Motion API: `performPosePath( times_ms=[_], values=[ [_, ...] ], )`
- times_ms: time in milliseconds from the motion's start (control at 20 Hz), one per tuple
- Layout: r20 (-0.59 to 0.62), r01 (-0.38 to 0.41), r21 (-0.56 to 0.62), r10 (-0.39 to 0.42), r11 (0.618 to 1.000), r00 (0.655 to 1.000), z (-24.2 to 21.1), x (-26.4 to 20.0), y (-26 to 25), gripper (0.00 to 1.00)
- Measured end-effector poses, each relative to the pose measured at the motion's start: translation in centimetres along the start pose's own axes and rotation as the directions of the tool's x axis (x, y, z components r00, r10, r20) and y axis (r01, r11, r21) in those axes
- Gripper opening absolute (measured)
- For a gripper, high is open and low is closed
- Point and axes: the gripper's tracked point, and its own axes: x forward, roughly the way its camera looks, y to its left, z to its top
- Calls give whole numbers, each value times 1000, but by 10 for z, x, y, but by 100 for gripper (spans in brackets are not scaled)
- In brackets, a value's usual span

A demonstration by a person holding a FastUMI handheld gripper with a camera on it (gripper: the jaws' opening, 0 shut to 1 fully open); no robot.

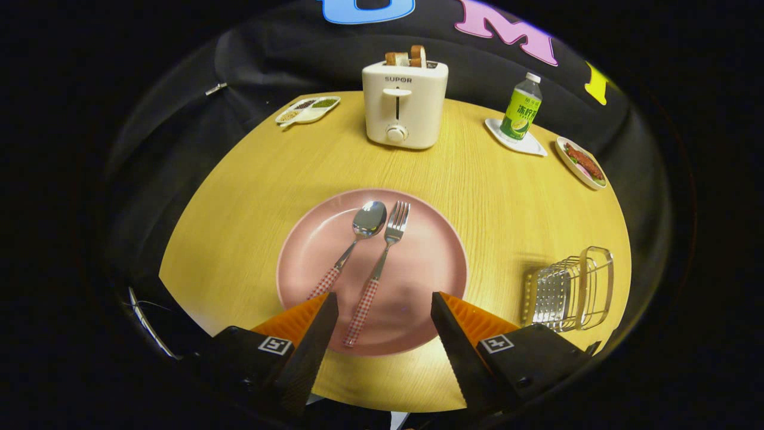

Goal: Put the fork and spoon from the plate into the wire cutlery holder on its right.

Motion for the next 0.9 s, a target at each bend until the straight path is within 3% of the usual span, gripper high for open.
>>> performPosePath(
  times_ms=[250, 400, 600, 750, 800, 900],
  values=[
    [-49, 4, -33, -6, 999, 999, -6, 24, 5, 89],
    [-86, 9, -43, -12, 999, 996, -13, 35, 7, 74],
    [-104, 1, -62, -7, 998, 995, -16, 37, 10, 66],
    [-134, -3, -46, -3, 999, 991, -18, 37, 11, 47],
    [-147, -1, -31, -3, 1000, 989, -18, 36, 11, 29],
    [-184, -16, -25, 11, 1000, 983, -19, 36, 8, 24]
  ],
)
